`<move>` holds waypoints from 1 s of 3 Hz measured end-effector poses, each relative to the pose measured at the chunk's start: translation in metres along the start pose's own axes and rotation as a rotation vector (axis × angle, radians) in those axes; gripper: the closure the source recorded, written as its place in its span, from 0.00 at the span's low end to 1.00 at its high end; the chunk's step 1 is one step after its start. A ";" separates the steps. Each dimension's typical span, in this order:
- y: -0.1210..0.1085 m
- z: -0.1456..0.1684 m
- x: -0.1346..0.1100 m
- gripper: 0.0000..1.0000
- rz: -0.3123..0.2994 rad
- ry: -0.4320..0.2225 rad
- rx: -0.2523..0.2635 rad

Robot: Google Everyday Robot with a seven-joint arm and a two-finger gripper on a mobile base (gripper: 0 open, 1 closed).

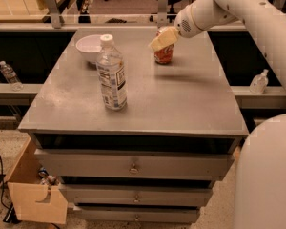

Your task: Move coke can near blue plastic bottle

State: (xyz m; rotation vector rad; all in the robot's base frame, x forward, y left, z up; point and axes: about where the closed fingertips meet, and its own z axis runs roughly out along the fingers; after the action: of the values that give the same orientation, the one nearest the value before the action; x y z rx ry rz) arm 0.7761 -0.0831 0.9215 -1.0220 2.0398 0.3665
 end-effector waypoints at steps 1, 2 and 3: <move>-0.006 -0.002 0.000 0.41 0.014 -0.015 0.015; -0.007 0.000 0.000 0.65 0.020 -0.027 0.013; -0.006 -0.003 0.001 0.87 0.015 -0.037 0.004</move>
Offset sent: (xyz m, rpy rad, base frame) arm 0.0057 -0.0116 0.0054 0.0425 -0.0259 -0.0306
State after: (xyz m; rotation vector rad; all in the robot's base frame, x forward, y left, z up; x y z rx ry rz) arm 0.7787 -0.0888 0.9231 -0.9905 2.0158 0.3859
